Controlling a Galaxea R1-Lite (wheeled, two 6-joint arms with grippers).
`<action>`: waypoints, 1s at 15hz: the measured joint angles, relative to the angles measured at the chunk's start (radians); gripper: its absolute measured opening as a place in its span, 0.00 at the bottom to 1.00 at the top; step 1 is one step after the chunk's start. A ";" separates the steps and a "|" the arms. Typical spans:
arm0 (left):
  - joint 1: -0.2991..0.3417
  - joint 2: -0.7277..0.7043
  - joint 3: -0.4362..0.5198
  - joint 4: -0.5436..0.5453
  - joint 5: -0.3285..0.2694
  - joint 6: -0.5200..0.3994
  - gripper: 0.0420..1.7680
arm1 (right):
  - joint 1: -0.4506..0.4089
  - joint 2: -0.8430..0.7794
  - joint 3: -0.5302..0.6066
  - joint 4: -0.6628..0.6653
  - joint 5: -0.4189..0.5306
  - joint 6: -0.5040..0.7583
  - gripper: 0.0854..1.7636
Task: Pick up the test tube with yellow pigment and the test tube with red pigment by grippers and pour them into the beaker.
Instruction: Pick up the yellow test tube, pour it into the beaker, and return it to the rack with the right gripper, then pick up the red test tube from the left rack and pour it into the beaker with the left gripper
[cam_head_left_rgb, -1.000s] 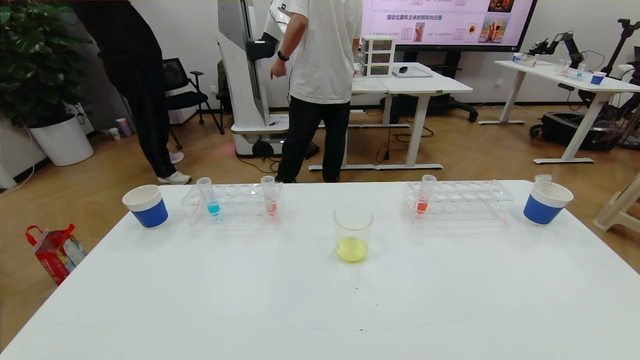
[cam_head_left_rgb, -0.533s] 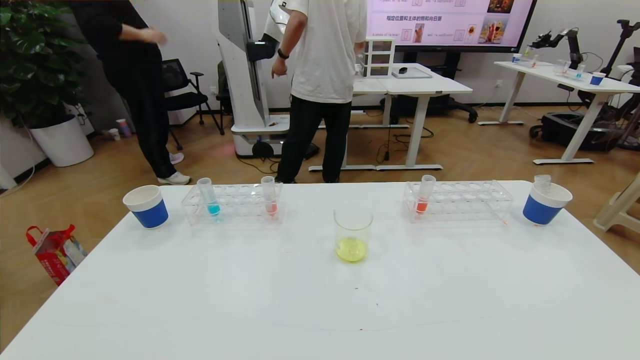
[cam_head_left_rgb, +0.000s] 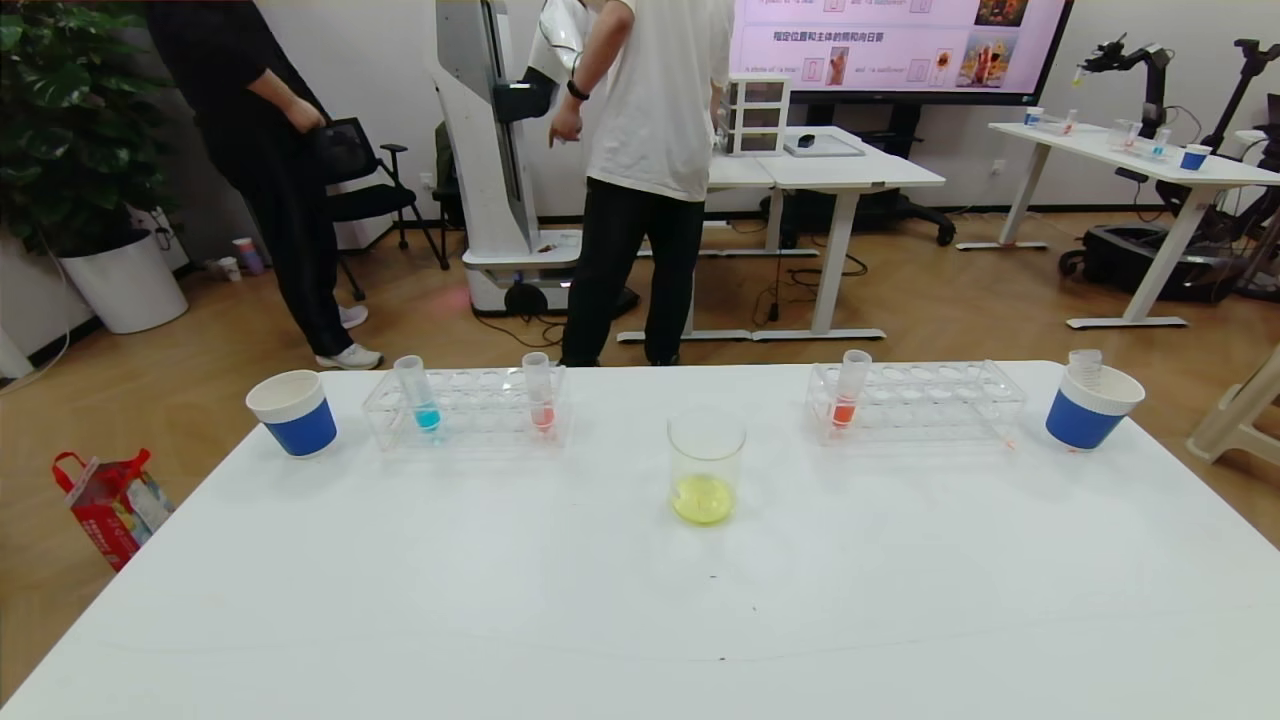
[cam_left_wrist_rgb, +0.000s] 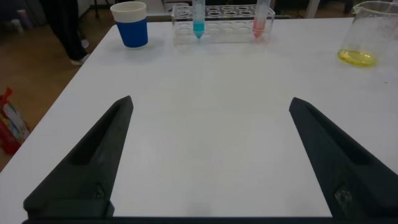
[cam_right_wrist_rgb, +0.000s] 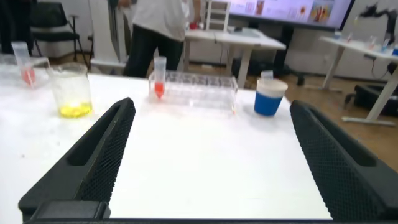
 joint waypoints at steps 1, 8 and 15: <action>0.000 0.000 0.000 0.000 0.000 0.000 0.99 | 0.000 -0.003 0.016 0.057 0.001 -0.001 0.98; 0.000 0.000 0.000 0.000 0.000 0.000 0.99 | 0.000 -0.006 0.033 0.223 -0.018 -0.005 0.98; 0.000 0.000 0.000 -0.001 0.006 -0.008 0.99 | 0.000 -0.006 0.033 0.222 -0.024 0.006 0.98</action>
